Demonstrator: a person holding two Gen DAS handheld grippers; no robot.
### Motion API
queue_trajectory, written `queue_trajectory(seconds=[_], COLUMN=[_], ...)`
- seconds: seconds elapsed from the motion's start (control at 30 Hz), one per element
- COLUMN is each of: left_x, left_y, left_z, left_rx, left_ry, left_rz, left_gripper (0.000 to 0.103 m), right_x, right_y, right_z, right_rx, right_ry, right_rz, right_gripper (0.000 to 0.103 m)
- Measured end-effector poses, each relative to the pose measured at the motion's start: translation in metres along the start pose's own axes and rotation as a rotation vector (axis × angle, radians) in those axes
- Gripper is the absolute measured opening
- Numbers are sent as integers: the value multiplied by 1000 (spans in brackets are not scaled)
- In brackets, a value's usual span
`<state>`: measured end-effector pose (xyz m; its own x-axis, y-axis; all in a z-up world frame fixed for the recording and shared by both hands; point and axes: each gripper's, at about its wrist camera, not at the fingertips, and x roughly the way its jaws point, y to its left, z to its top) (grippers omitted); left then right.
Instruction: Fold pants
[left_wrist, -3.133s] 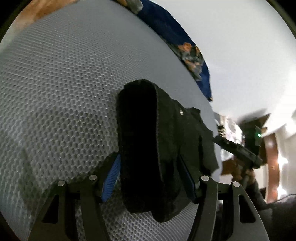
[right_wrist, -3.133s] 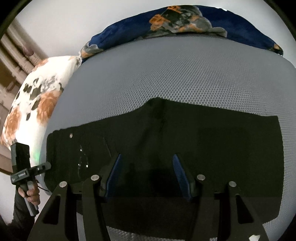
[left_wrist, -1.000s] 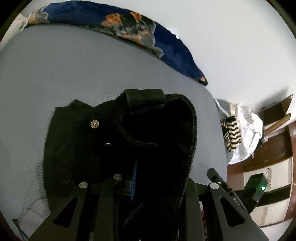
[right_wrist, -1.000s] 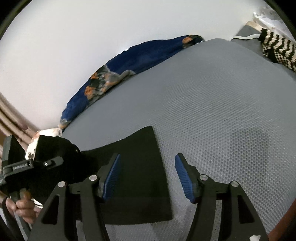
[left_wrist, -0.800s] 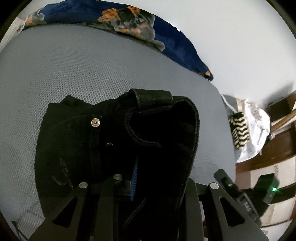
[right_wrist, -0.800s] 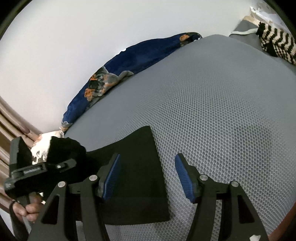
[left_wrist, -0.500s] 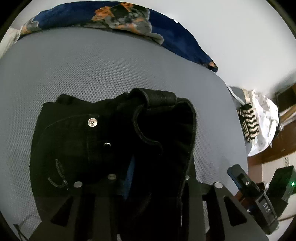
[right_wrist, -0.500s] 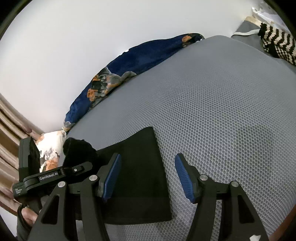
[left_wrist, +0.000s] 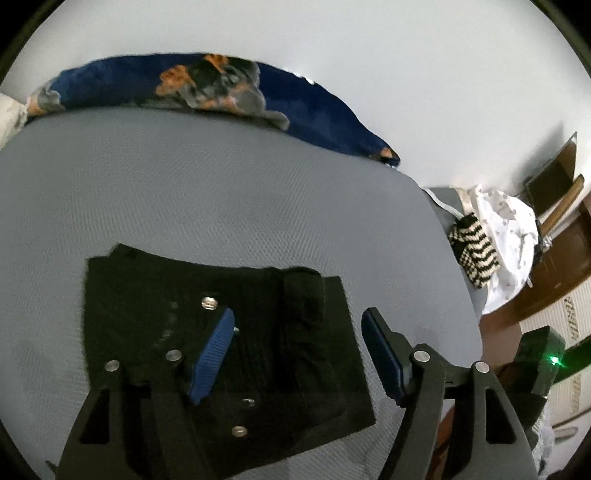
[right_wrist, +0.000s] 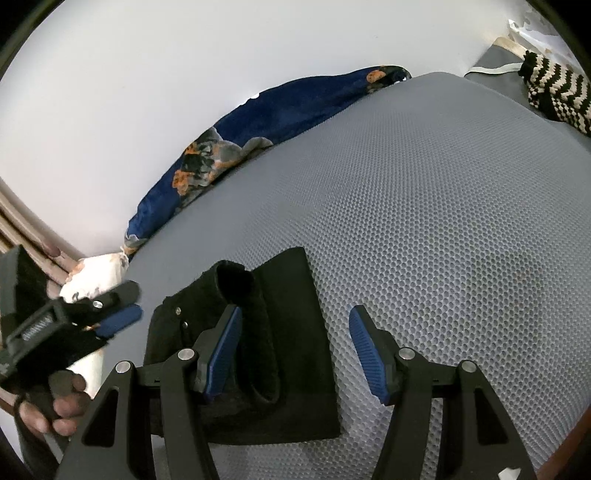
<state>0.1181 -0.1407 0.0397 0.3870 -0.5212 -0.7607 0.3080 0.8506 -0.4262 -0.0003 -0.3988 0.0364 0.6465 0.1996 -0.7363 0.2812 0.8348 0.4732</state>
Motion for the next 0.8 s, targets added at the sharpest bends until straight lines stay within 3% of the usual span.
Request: queue_trajectory(seconds=[0.17,0.4,0.57,0.8], left_x=[-13,-39,-49,-54], left_y=[38,97,132,159], left_z=[-9,-25,-33,-48], left_rx=[-31,-86,-178,-250], left_ry=[-19,-44,-34,-18], left_rz=[88,225,255,285], left_gripper=[73,73,73,73], right_x=[11,55,97,125], right_y=[2,14,18,20], right_z=[-3,2,12,23], right_rx=[0,-67,-107,-129], right_ry=[59,269,378,431], right_rz=[65,225,263,326], right_gripper=[59,59,59,58])
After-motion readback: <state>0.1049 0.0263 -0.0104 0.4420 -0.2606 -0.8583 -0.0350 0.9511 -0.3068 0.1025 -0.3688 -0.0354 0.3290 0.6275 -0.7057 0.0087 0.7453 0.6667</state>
